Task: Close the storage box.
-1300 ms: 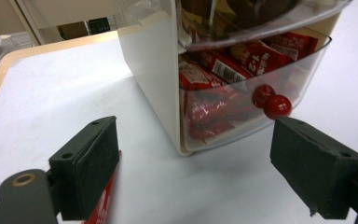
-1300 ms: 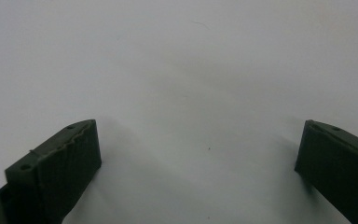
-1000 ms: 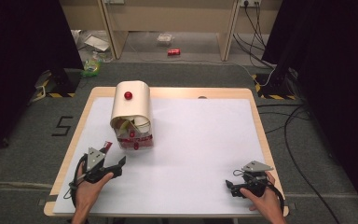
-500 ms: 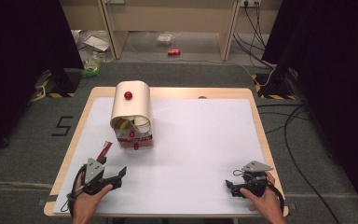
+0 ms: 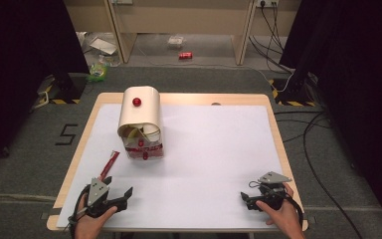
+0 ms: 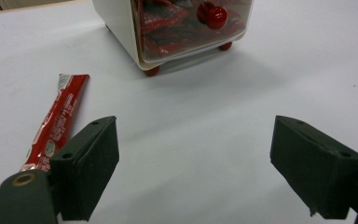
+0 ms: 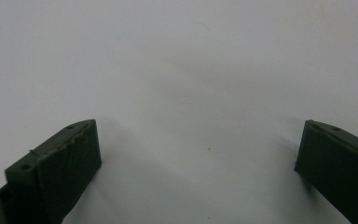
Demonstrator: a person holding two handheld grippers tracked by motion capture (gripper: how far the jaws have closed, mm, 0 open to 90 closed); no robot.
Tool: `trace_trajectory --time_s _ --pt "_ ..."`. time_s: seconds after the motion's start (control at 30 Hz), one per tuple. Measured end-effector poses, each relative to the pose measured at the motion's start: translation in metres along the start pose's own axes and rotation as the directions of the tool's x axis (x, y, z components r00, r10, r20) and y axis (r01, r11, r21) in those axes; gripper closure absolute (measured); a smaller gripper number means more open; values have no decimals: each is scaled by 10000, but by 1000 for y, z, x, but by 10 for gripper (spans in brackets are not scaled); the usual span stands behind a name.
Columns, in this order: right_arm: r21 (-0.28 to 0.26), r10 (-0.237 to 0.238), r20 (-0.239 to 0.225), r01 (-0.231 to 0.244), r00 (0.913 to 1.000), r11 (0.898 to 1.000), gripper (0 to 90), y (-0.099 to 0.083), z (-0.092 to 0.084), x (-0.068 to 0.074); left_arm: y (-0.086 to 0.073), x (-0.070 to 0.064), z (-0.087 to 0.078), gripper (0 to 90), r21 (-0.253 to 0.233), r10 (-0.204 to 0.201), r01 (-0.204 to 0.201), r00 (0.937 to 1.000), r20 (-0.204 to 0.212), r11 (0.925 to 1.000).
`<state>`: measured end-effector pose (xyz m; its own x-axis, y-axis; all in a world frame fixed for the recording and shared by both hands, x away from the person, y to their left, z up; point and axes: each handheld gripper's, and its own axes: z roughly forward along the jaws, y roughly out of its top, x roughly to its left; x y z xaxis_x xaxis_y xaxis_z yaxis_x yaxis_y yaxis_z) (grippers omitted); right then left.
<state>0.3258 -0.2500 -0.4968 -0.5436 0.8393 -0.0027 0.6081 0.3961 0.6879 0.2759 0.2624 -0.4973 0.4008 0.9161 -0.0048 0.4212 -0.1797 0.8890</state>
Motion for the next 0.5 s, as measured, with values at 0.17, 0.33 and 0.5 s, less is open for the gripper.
trace_trajectory --time_s 0.17,0.33,0.5 --pt "-6 -9 -2 9 10000 10000 2 0 0 0 -3 -3 -1 150 256 128 -131 9998 128 9996" --pt "-5 -6 -2 6 10000 10000 2 0 0 0 -5 -6 -5 150 376 216 -223 9996 180 9990" --pt "-5 -7 -1 7 10000 10000 2 0 0 0 -10 -9 -9 150 529 224 -237 9994 247 9983"
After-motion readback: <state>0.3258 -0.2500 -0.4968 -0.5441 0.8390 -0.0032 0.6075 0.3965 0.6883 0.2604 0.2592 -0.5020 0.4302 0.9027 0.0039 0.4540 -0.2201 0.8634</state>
